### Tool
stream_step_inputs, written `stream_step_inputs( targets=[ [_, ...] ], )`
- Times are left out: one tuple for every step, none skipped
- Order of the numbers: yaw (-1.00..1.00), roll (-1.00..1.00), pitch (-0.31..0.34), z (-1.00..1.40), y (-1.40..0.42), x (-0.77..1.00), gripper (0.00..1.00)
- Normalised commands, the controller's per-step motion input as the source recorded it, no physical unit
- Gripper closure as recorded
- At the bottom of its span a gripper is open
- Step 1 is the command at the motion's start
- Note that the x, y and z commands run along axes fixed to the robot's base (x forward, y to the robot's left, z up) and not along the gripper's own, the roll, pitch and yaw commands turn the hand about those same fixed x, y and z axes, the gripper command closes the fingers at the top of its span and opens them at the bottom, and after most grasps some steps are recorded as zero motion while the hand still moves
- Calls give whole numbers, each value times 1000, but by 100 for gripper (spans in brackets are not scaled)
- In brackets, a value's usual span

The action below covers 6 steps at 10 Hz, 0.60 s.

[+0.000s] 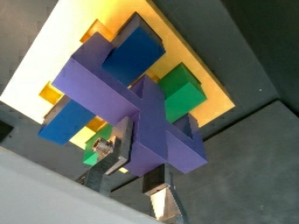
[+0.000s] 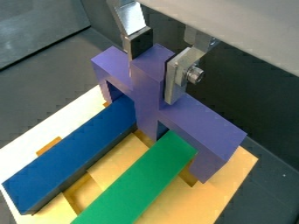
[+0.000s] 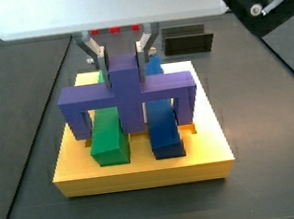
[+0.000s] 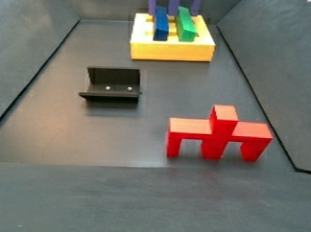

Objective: Pick up the purple object. Move up. Move to above the board. Insert the purple object.
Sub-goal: Insert the purple object.

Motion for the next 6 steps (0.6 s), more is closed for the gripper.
stream_step_inputs(
  targets=[
    [0, 24, 17, 0, -26, 263, 100],
    [0, 11, 19, 0, -20, 277, 100],
    [0, 44, 0, -34, 0, 174, 100],
    [0, 93, 0, -126, 0, 66, 100],
    [0, 117, 4, -129, 0, 0, 100],
    [0, 109, 0, -143, 0, 0, 100]
  ],
)
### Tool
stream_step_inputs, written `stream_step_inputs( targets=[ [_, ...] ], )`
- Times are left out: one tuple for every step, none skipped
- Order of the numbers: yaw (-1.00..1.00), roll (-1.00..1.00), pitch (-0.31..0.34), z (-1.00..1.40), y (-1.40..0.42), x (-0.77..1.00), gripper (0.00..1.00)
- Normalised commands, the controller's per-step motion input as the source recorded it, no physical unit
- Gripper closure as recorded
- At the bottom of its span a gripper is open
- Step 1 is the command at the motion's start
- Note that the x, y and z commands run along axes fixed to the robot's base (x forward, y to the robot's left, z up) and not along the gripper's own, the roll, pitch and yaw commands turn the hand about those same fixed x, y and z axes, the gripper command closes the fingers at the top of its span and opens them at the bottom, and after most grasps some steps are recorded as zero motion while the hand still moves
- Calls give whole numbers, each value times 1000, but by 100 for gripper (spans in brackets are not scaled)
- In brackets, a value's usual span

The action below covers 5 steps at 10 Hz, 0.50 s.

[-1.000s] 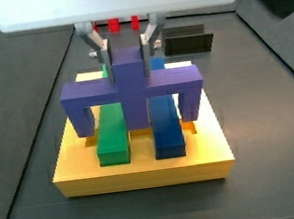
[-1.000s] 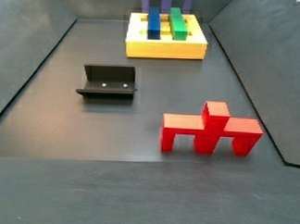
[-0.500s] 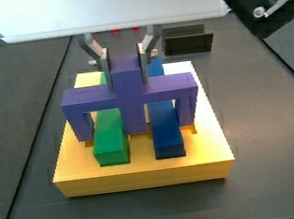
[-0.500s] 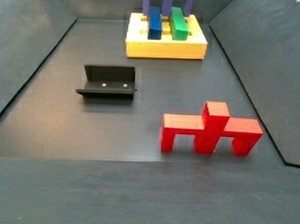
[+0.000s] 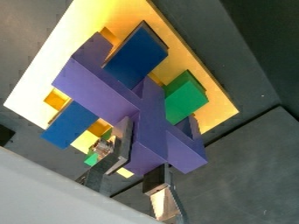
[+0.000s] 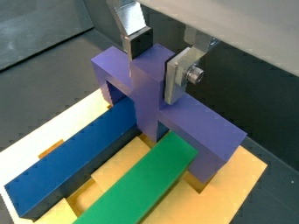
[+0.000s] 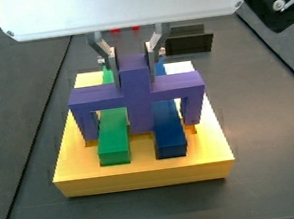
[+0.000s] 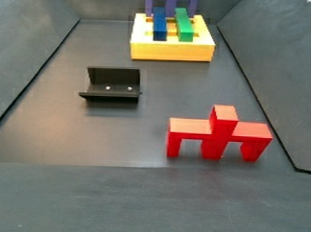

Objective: Pick up the purple object. Move up. Move to above the board. Insert the purple object.
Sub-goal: Insert the purple object.

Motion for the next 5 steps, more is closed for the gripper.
stream_step_inputs(
  targets=[
    [-46, 96, 0, -123, 0, 0, 100],
    [-43, 71, 0, -120, -26, 0, 100],
    [-51, 79, 0, -180, -57, 0, 100],
    [-66, 71, 0, -231, -89, 0, 100],
    [-71, 114, 0, -277, -63, 23, 100]
  ],
)
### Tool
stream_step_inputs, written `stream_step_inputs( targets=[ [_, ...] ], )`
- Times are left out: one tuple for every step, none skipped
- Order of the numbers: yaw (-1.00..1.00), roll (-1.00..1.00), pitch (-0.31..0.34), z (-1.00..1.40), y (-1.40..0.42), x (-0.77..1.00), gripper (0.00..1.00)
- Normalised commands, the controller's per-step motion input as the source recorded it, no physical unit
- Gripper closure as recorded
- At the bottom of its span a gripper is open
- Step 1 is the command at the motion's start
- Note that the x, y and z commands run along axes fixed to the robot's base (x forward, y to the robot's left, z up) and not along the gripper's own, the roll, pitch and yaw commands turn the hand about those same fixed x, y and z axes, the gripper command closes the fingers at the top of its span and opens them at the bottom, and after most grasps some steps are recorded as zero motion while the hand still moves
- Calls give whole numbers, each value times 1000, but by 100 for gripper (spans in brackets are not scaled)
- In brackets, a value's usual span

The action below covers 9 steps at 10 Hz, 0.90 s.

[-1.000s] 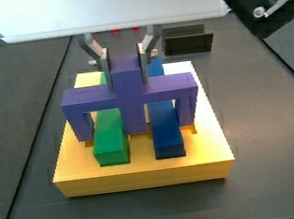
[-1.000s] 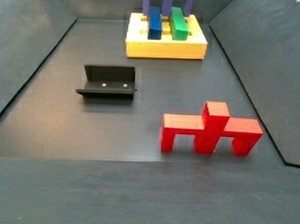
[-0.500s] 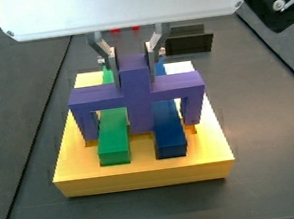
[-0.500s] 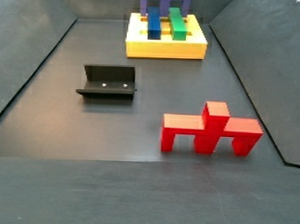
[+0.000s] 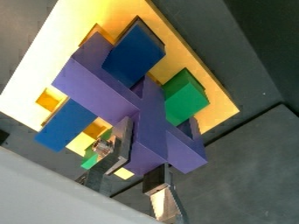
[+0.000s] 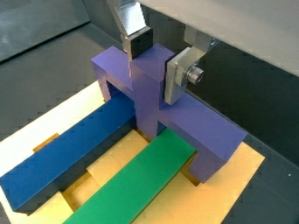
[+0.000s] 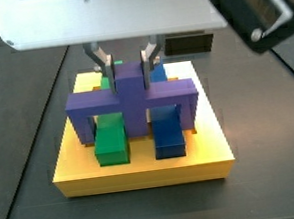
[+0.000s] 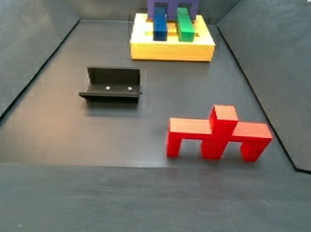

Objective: Pick up the purple object. Move up. Move to above the board. Insert the purple object.
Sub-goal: Insert the purple object.

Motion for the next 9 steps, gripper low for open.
stream_step_inputs(
  targets=[
    [-80, 167, 1, -274, -29, 80, 100],
    [-26, 171, 1, -274, -20, 146, 100],
    [0, 193, 14, -251, -14, 103, 100],
    [0, 179, 6, -271, -94, 40, 100],
    [0, 77, 0, -286, -211, 43, 100],
    [0, 0, 0, -337, -206, 74, 100],
    [0, 24, 0, -380, -137, 137, 100],
    [-14, 53, 0, -403, 0, 129, 100],
    [-54, 43, 0, -320, 0, 286, 100]
  ],
)
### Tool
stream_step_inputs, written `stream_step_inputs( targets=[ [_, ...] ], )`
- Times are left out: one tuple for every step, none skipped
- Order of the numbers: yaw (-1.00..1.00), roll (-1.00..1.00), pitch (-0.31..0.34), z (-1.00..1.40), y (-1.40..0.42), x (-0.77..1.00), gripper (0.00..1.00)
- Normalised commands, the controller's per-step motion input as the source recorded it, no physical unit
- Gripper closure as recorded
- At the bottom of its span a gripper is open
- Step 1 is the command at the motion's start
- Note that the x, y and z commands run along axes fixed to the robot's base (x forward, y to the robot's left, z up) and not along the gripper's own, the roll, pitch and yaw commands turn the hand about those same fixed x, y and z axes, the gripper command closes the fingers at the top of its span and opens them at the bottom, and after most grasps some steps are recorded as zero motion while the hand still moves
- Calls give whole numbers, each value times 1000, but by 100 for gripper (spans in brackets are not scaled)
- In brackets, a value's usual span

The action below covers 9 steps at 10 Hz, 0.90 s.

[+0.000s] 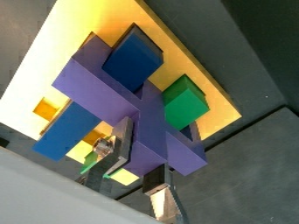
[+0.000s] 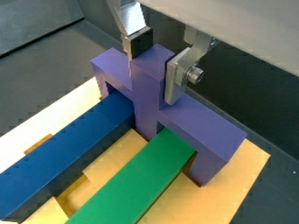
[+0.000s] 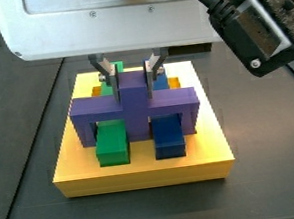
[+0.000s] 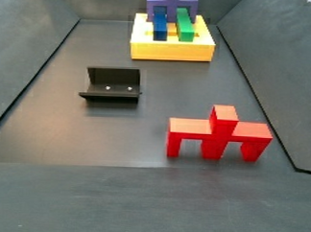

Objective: Pick up the purple object. Move up. Move to above the board. Insert the purple object.
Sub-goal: Insert the purple object.

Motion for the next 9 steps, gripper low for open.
stream_step_inputs(
  targets=[
    [0, 0, 13, -140, -6, 354, 100],
    [194, 0, 26, -166, 0, 294, 100],
    [97, 0, 0, -211, 0, 206, 100],
    [0, -37, -26, -314, 51, -31, 100],
    [0, -51, -133, -457, 54, -240, 100],
    [0, -50, -199, -557, 17, -286, 100],
    [0, -4, -124, -429, 0, -43, 100],
    [0, 0, 0, -17, 0, 0, 100],
    [0, 0, 0, 0, 0, 0, 100]
  ],
)
